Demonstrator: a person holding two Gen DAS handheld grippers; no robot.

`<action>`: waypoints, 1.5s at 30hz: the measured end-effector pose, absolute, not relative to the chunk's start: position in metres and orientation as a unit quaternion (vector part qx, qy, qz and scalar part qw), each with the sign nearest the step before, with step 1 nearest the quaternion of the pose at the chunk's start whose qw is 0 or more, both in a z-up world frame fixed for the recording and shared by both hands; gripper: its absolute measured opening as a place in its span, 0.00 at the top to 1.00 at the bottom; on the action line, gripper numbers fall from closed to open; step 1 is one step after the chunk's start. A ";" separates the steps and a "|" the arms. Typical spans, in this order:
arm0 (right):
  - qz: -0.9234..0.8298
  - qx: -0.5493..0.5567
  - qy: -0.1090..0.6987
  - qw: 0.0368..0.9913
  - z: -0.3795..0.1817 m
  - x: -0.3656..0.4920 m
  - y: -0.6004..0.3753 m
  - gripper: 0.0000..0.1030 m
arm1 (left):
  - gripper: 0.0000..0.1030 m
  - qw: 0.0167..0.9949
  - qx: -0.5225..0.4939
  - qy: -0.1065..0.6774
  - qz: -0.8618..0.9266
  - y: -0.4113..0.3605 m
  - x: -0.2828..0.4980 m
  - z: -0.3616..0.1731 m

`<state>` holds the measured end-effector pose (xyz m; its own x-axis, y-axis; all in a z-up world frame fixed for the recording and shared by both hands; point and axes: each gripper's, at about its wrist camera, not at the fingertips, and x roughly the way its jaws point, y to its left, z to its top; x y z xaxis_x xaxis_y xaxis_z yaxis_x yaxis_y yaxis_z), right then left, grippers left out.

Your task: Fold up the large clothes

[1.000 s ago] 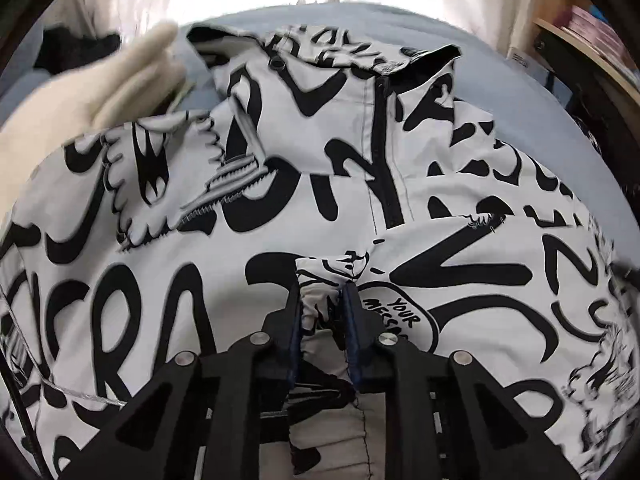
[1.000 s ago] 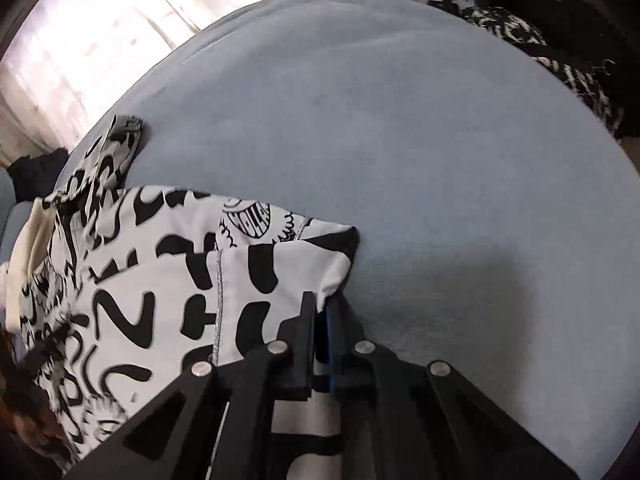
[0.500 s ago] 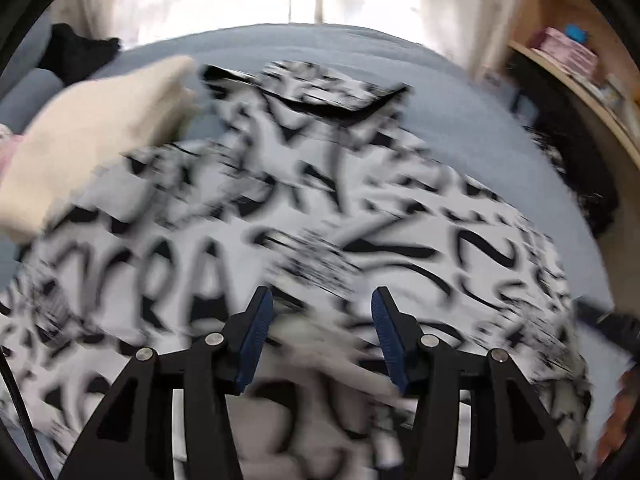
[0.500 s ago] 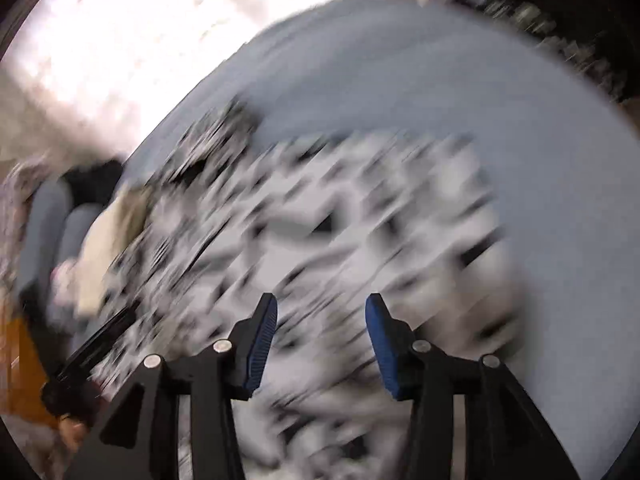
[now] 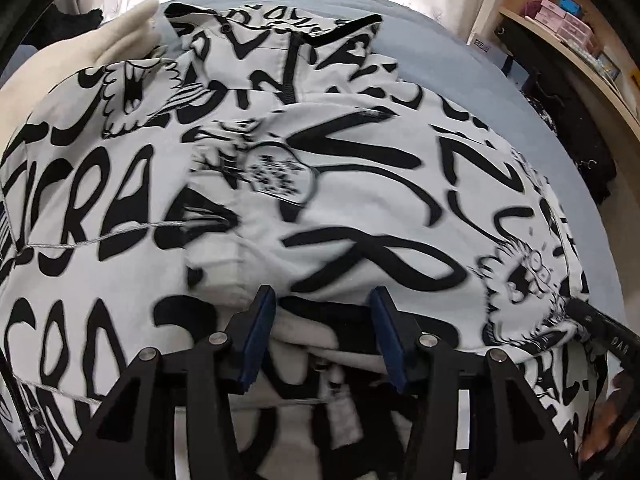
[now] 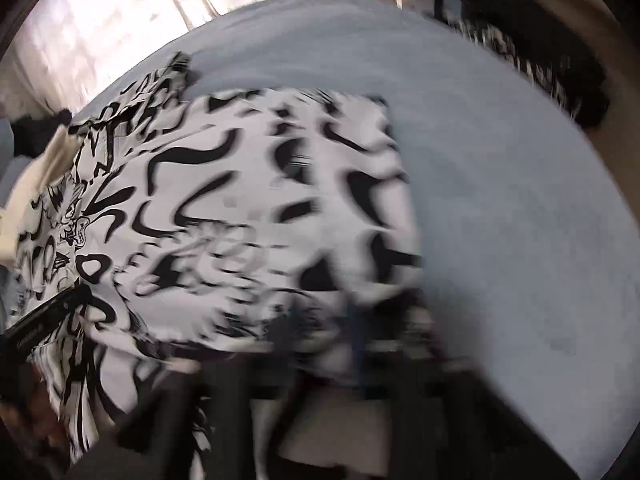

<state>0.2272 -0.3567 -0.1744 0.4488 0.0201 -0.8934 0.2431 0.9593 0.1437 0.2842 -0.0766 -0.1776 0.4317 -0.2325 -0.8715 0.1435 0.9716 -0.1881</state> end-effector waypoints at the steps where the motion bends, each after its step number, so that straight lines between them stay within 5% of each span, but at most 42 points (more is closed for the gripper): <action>1: -0.049 0.150 0.522 0.838 -0.176 0.223 -0.368 1.00 | 0.58 0.842 -0.050 0.525 -0.116 -0.074 0.285 -0.178; 14: -0.103 0.146 0.527 0.831 -0.171 0.224 -0.359 0.97 | 0.50 0.834 -0.051 0.538 -0.108 -0.073 0.282 -0.166; 17: -0.106 0.158 0.522 0.831 -0.163 0.216 -0.356 0.88 | 0.34 0.834 -0.059 0.538 -0.105 -0.070 0.273 -0.158; 22: -0.097 0.170 0.517 0.833 -0.149 0.194 -0.345 0.58 | 0.34 0.846 -0.046 0.521 -0.105 -0.069 0.250 -0.134; 35: -0.061 0.201 0.513 0.833 -0.133 0.133 -0.304 0.58 | 0.33 0.884 -0.021 0.457 -0.090 -0.053 0.164 -0.066; 45: -0.042 0.190 0.508 0.839 -0.122 0.088 -0.273 0.57 | 0.33 0.875 -0.027 0.478 -0.076 -0.035 0.113 -0.063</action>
<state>0.0875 -0.2727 -0.1216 0.4799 0.1223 -0.8687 0.2633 0.9245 0.2756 0.1126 -0.0352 -0.0631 0.5314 -0.1582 -0.8322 0.1059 0.9871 -0.1200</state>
